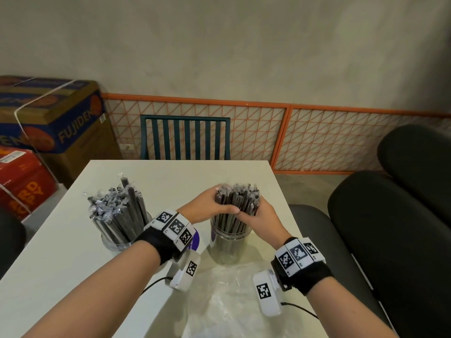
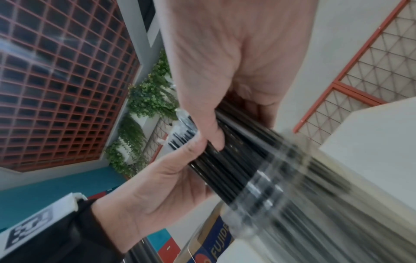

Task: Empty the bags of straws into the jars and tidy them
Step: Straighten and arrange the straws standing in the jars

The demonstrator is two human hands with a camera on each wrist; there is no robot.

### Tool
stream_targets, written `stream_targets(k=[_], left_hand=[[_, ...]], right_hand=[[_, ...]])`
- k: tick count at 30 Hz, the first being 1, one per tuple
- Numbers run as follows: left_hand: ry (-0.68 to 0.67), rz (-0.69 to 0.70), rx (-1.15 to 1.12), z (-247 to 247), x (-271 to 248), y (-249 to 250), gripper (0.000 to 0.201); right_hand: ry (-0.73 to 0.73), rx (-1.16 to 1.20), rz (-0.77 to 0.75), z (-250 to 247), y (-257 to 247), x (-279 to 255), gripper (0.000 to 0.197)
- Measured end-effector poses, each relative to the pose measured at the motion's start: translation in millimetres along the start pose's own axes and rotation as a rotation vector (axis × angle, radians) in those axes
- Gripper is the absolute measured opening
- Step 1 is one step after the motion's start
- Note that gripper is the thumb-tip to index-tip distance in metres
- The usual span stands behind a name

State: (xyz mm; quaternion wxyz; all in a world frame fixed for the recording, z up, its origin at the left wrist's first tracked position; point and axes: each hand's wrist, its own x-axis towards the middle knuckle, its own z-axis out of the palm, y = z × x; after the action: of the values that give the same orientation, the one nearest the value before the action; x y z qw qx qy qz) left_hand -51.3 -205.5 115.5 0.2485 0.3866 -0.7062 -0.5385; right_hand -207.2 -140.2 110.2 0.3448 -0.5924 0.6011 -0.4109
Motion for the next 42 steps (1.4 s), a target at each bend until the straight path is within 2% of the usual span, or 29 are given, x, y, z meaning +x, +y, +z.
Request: stream_targets(k=[4, 6, 9, 12, 16, 18, 20, 23, 25, 27, 30, 31, 33, 36, 40, 42], left_hand=[[0.052, 0.073, 0.073, -9, 3, 19, 0.043], [0.002, 0.061, 0.133, -10, 1, 23, 0.047], [-0.116, 0.009, 0.166, -4, -2, 14, 0.064], [-0.13, -0.011, 0.116, 3, -3, 4, 0.066], [-0.069, 0.013, 0.034, 5, -1, 4, 0.044], [-0.048, 0.031, 0.016, 6, -1, 2, 0.043], [-0.031, 0.037, 0.001, 7, -2, 1, 0.046], [0.022, 0.072, 0.042, 2, -3, 8, 0.046], [0.074, 0.108, 0.094, -1, -3, 17, 0.045], [0.09, 0.109, 0.12, -1, -4, 23, 0.046], [-0.008, 0.032, 0.19, 6, -9, 13, 0.06], [-0.045, 0.008, 0.201, 10, -12, 7, 0.065], [-0.056, -0.009, 0.184, 16, -15, -4, 0.073], [-0.002, -0.002, 0.165, 16, -14, -8, 0.072], [0.055, 0.052, 0.18, 11, -9, 1, 0.066], [0.082, 0.066, 0.175, 8, -7, 3, 0.065]], right_hand=[[-0.091, -0.122, -0.038, -19, -18, 9, 0.048], [-0.175, -0.23, 0.008, -26, -18, 13, 0.054], [-0.252, -0.29, 0.068, -24, -8, 13, 0.069], [-0.218, -0.245, 0.06, -15, -1, 10, 0.075], [-0.113, -0.053, 0.077, -4, 4, 3, 0.095], [-0.033, -0.021, 0.054, 4, 8, -1, 0.088], [0.052, -0.02, 0.029, 9, 9, -3, 0.07], [0.088, -0.034, -0.021, 5, 3, 0, 0.053], [0.054, -0.049, -0.057, -5, -7, 4, 0.054], [-0.03, -0.058, -0.059, -16, -13, 8, 0.065], [-0.251, -0.163, 0.011, -21, -8, 9, 0.098], [-0.292, -0.208, 0.033, -19, -2, 8, 0.1], [-0.271, -0.24, 0.057, -14, 8, 5, 0.088], [-0.175, -0.214, 0.052, -10, 13, 3, 0.069], [-0.087, -0.161, 0.017, -16, 5, 10, 0.063], [-0.1, -0.181, -0.008, -20, 1, 13, 0.063]])
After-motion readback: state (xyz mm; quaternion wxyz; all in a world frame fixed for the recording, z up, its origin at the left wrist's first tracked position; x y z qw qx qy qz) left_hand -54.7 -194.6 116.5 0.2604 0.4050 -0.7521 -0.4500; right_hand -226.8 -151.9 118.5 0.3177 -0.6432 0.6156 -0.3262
